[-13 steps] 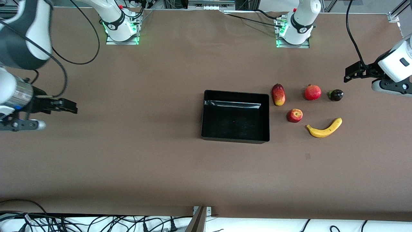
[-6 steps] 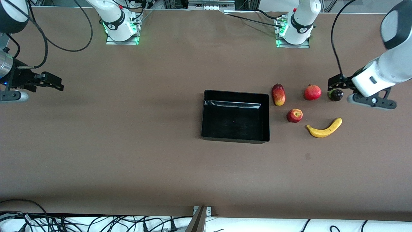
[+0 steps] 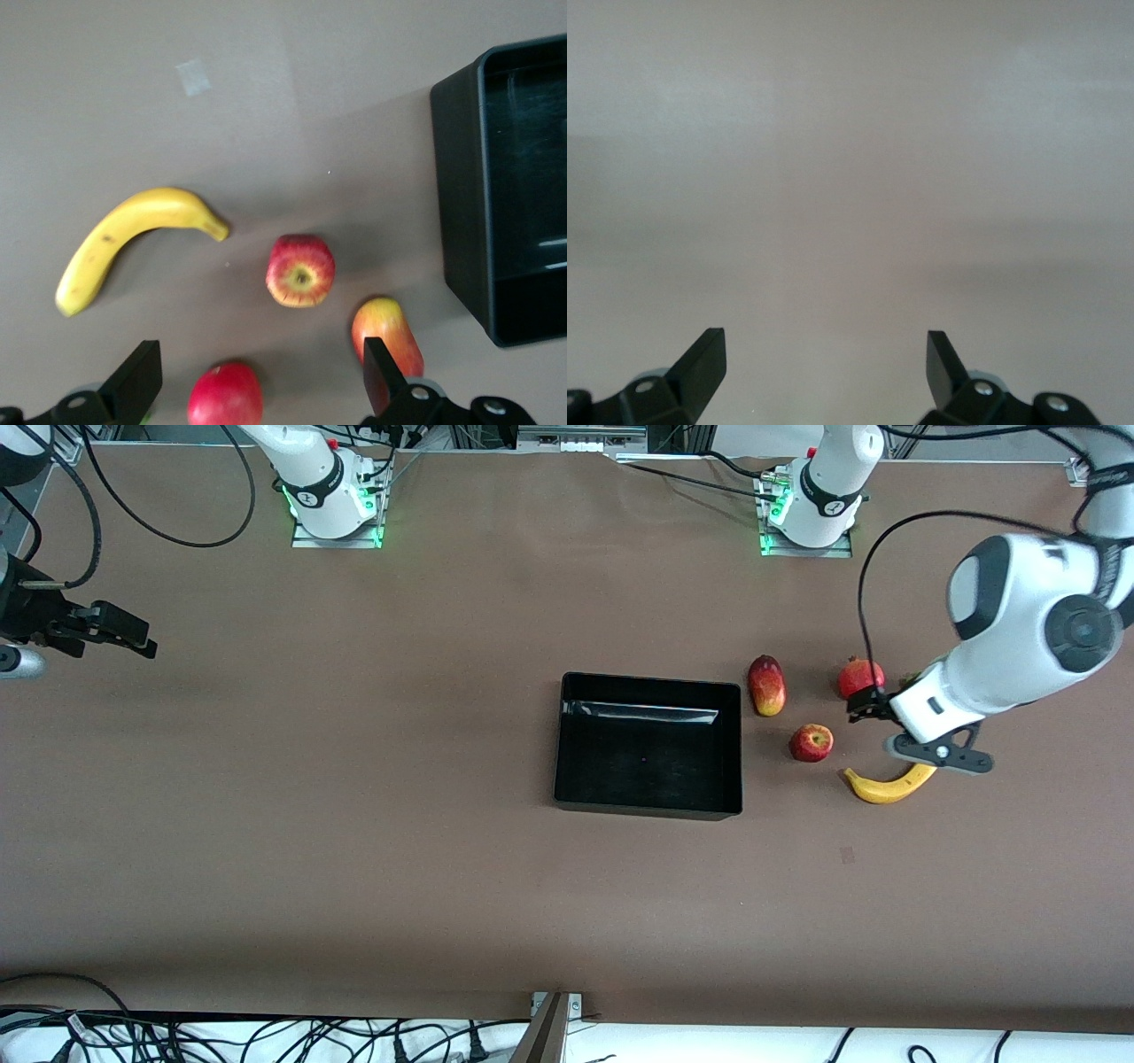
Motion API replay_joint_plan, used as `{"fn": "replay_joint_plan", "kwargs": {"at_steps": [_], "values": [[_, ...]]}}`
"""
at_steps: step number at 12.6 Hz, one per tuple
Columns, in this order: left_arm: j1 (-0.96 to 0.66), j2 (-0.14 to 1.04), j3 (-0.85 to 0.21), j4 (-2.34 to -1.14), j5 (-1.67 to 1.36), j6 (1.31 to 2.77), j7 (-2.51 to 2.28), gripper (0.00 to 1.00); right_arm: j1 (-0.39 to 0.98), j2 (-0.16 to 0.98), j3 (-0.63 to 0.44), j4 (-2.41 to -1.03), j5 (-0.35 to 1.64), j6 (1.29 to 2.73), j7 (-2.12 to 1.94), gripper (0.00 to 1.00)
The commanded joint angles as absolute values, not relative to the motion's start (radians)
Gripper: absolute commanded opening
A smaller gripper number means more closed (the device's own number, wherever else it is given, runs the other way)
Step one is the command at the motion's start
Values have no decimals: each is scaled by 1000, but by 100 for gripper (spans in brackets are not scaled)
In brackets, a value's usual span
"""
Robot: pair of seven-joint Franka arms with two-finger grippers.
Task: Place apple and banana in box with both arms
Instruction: 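Reach the left gripper down to the small red apple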
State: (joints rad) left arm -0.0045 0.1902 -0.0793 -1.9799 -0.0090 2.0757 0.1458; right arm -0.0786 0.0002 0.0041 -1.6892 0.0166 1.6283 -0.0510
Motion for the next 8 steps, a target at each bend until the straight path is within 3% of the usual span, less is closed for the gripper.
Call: {"fn": "replay_joint_plan", "kwargs": {"at_steps": [1, 8], "values": [[-31, 202, -74, -2086, -18, 2202, 156, 100, -87, 4, 0, -1648, 11, 1565, -55, 100], [-43, 310, -72, -2230, -17, 2411, 383, 100, -89, 11, -2, -1638, 9, 1545, -58, 100]]}}
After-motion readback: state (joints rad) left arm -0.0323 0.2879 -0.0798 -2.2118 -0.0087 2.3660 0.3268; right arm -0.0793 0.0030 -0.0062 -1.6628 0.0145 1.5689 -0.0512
